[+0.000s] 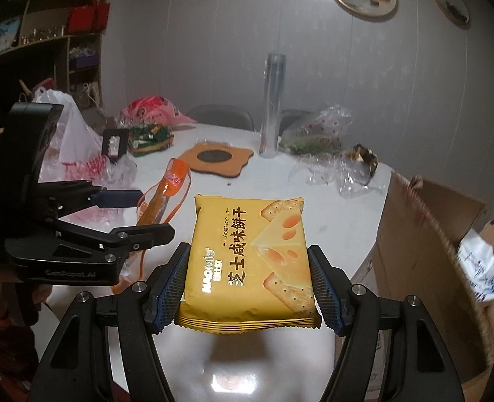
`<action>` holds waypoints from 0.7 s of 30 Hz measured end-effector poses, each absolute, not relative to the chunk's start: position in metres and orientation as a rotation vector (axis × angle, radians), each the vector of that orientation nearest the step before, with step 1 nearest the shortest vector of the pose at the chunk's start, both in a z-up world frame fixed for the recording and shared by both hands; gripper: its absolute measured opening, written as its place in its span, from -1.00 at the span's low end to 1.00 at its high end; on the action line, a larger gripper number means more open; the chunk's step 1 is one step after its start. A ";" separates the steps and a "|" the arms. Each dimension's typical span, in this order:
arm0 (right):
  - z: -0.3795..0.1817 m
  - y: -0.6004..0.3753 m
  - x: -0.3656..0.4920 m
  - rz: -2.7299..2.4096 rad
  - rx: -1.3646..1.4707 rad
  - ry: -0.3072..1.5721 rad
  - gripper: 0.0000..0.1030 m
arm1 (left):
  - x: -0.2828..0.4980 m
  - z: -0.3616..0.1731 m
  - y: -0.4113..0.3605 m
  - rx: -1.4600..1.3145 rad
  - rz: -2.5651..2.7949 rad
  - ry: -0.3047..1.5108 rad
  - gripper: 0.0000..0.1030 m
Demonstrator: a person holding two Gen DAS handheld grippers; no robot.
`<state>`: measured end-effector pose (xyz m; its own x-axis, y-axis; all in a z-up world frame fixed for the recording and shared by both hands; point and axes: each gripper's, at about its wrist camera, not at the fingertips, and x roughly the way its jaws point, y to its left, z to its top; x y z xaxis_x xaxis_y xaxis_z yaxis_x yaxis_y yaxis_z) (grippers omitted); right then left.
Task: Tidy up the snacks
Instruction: 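Lift both packs off the table toward the cardboard box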
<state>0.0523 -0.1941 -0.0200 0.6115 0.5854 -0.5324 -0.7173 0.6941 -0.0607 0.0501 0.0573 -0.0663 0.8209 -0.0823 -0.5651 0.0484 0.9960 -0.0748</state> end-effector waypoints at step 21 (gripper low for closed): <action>0.076 -0.276 0.044 0.662 -0.210 0.303 0.28 | 0.045 0.067 -0.017 0.086 -0.212 0.378 0.23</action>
<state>0.0438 -0.2763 0.0763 0.7472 0.5701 -0.3415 -0.6309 0.7701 -0.0948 0.0454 -0.0175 0.0668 0.9076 -0.1890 -0.3749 0.2208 0.9743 0.0434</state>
